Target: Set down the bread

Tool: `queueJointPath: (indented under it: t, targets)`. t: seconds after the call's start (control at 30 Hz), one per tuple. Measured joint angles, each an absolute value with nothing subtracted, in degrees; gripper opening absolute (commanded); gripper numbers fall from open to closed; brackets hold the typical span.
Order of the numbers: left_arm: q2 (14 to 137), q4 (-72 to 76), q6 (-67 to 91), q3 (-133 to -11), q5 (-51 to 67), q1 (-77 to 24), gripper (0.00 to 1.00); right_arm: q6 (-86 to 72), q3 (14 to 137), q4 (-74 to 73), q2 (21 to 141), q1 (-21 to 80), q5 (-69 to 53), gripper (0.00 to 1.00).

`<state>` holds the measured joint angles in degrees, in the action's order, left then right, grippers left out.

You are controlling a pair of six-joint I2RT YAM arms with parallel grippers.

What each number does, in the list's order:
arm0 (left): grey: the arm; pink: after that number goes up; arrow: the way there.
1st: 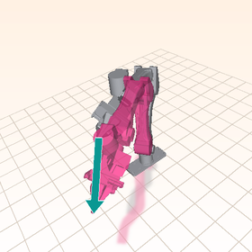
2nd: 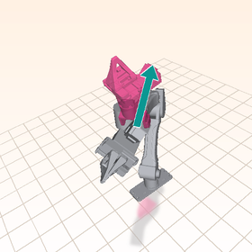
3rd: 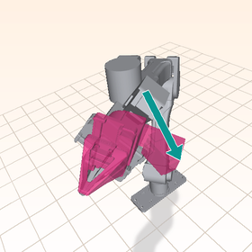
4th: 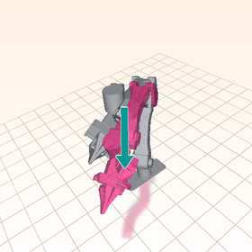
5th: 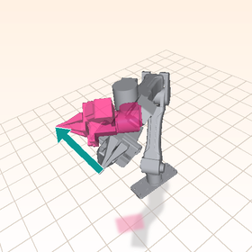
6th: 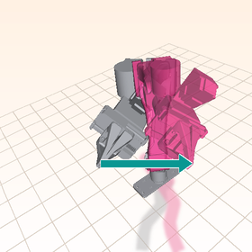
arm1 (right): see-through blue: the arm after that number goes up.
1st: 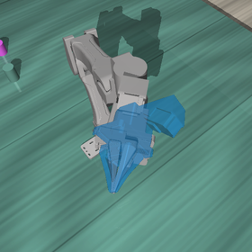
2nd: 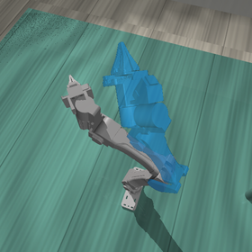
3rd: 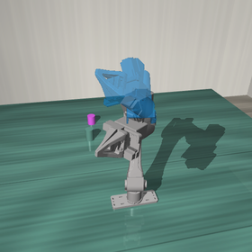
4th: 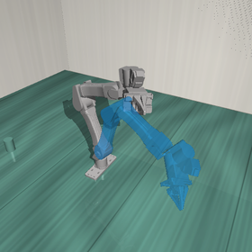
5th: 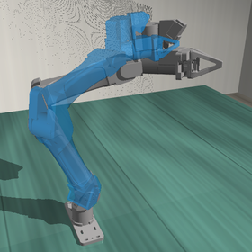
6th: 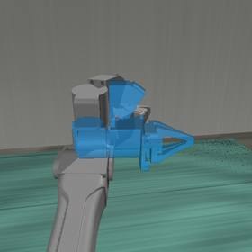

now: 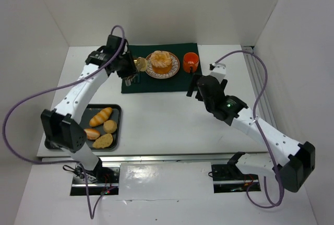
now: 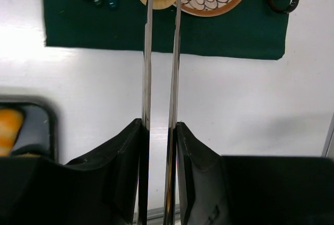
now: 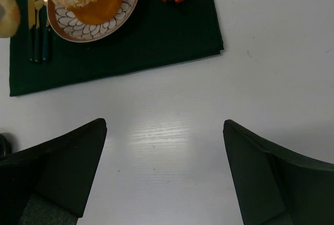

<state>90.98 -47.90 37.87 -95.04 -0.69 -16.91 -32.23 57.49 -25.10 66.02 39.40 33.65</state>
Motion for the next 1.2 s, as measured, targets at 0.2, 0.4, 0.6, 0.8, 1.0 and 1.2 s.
queueJointPath:
  t: [0.2,0.4,0.6,0.8,1.0,1.2]
  targets:
    - [101.62,-45.8,37.67,-104.33,0.21,-20.08,0.26,-35.35,56.84,-28.93,62.92,39.4,36.32,1.0]
    - [110.32,-42.33,37.71,-114.52,3.88,-20.38,0.26,-37.63,56.6,-32.86,63.35,39.4,36.64,1.0]
    - [119.11,-42.37,37.95,-122.41,5.04,-20.4,0.28,-38.48,56.6,-33.8,63.48,39.4,36.77,1.0]
    - [120.11,-43.46,39.18,-122.34,4.75,-20.62,0.62,-38.46,56.6,-33.74,65.58,39.4,36.84,1.0]
    - [119.83,-45.12,39.4,-122.34,4.32,-20.8,0.68,-37.98,56.6,-33.56,67.99,39.4,35.94,1.0]
    - [117.58,-46.06,39.27,-122.1,4.08,-20.8,0.68,-37.8,56.6,-33.23,68.01,39.4,34.65,1.0]
